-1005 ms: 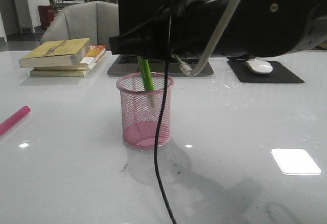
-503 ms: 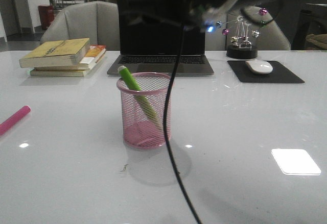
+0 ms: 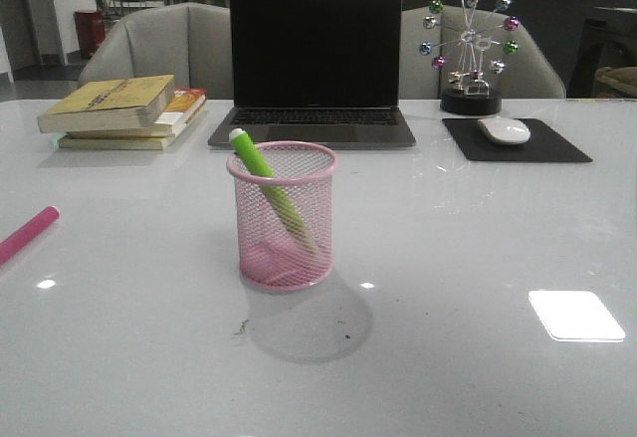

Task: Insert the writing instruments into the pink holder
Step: 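Withdraw the right gripper and move the left gripper toward the pink marker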

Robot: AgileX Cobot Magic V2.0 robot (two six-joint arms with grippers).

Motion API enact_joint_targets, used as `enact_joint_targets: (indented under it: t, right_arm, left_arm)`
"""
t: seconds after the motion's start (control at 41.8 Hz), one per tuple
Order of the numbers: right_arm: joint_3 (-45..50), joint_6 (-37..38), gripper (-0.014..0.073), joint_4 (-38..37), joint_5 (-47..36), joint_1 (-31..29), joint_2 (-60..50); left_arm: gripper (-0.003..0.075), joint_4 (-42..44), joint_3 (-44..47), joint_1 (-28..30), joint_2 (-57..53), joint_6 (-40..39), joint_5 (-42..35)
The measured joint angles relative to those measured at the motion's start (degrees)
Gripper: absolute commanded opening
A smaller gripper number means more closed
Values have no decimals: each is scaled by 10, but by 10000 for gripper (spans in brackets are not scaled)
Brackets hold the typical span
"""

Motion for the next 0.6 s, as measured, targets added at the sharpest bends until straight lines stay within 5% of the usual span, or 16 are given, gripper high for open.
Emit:
enact_joint_targets:
  t: [0.359,0.598]
  right_arm:
    - [65,0,456,-1,50,0,-106]
    - [65,-1,456,-2,51,0,-111]
  left_arm:
    - [515,0,-2,0,11,-6,2]
    - [514,56,-55,0,136,-73,50]
